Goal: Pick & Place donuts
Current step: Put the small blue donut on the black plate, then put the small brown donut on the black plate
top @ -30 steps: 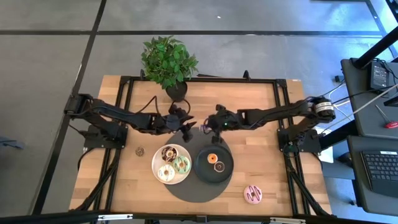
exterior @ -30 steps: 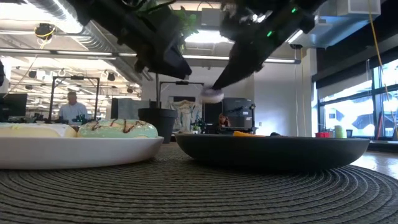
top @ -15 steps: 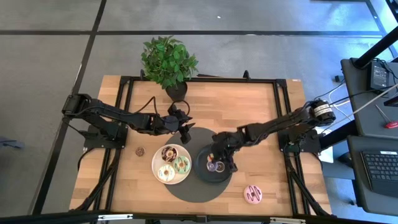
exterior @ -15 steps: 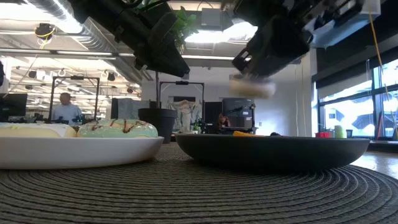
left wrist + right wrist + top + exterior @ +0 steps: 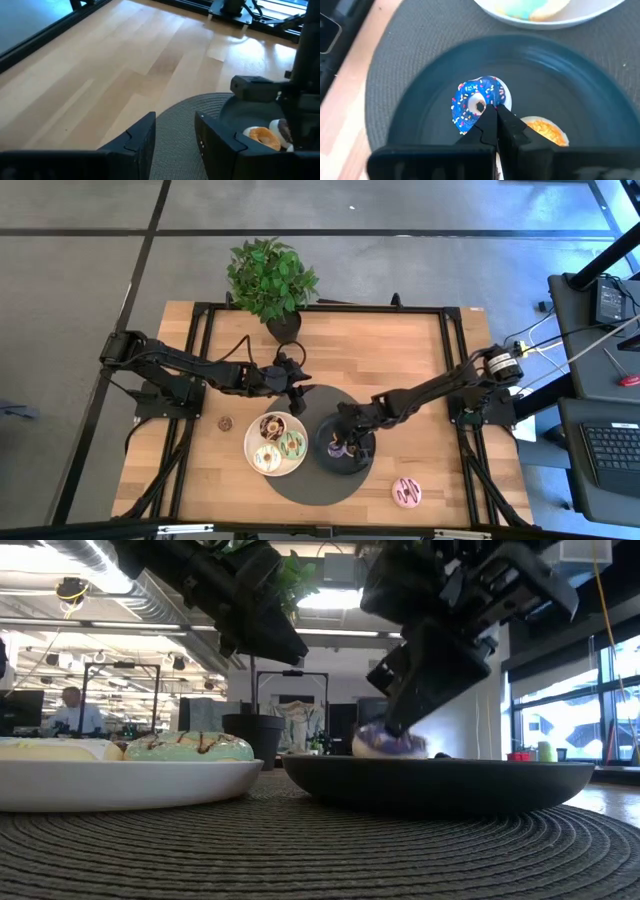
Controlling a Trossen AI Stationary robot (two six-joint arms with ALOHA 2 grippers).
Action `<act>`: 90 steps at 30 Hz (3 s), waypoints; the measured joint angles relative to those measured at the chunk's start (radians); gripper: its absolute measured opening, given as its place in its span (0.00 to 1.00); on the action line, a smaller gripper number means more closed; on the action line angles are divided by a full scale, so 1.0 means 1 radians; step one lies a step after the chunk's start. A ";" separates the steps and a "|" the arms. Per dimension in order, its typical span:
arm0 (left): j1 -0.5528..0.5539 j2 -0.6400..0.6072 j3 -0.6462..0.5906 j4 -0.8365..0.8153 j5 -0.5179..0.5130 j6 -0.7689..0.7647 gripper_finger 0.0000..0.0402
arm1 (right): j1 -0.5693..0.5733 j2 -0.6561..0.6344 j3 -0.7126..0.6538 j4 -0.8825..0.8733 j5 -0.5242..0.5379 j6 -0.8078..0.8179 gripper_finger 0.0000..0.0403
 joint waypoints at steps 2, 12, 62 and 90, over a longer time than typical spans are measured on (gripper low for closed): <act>0.000 0.000 0.000 0.000 0.000 0.000 0.34 | 0.000 0.012 0.000 0.000 0.006 0.000 0.01; -0.002 0.000 0.000 0.000 0.001 0.000 0.33 | 0.000 0.012 -0.001 -0.003 0.008 -0.004 0.04; -0.002 0.000 0.000 0.000 0.042 -0.001 0.34 | 0.032 0.013 -0.001 -0.009 0.085 -0.192 0.23; -0.002 0.001 -0.001 -0.001 0.052 -0.001 0.33 | 0.031 -0.050 -0.001 -0.075 0.086 -0.213 0.23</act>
